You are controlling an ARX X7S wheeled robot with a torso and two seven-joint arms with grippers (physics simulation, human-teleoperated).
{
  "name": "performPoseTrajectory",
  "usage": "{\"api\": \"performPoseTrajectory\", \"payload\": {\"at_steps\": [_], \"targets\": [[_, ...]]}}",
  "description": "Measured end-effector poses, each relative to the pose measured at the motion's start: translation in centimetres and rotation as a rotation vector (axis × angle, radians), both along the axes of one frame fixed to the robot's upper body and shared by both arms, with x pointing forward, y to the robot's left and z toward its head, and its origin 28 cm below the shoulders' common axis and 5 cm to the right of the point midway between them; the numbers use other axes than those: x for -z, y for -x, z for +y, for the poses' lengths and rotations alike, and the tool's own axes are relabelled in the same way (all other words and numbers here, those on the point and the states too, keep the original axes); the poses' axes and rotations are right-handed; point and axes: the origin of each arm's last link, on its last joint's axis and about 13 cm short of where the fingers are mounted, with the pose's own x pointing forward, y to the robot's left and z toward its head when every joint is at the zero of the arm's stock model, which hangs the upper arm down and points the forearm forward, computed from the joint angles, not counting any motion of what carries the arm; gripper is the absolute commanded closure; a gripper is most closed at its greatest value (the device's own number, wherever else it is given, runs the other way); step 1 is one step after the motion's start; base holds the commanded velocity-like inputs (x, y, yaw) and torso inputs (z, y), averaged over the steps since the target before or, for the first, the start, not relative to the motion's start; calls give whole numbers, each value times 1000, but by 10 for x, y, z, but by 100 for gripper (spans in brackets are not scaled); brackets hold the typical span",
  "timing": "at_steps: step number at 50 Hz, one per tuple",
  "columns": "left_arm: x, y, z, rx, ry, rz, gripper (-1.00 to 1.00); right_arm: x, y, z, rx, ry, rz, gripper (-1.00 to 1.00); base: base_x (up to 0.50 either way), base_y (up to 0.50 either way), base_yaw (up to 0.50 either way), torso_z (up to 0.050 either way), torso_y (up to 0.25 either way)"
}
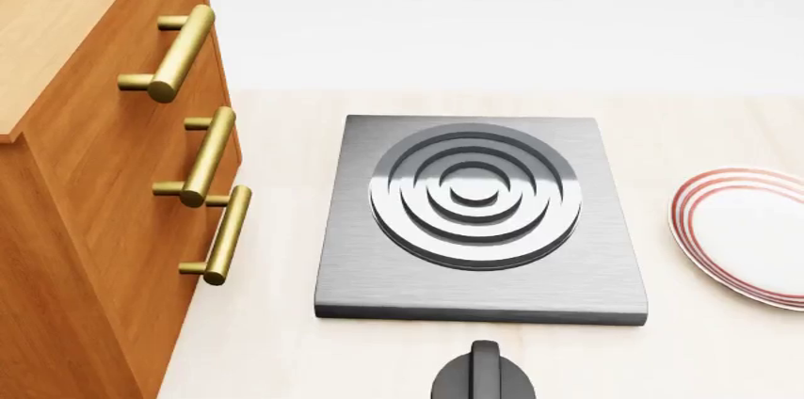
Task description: Put the bowl on the stove.
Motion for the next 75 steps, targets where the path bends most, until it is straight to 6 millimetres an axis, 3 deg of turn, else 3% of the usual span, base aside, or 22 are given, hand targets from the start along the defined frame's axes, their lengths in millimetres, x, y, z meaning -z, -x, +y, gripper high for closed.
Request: {"api": "performPoseTrajectory", "payload": {"at_steps": [11, 23, 45, 57, 75], "targets": [[1, 0, 0, 1, 2, 2, -100, -45, -15, 4, -98, 71, -79, 100, 0, 0, 0, 0, 0], [1, 0, 0, 2, 3, 4, -100, -92, -47, 18, -248, 136, -149, 100, 0, 0, 0, 0, 0], [1, 0, 0, 5, 3, 5, -100, -167, -117, 71, -576, 238, -263, 100, 0, 0, 0, 0, 0], [0, 0, 0, 7, 3, 2, -100, -189, -141, 93, -659, 240, -315, 100, 0, 0, 0, 0, 0], [1, -1, -1, 8, 1, 7, -100, -197, -160, 122, -747, 225, -373, 100, 0, 0, 0, 0, 1]]}}
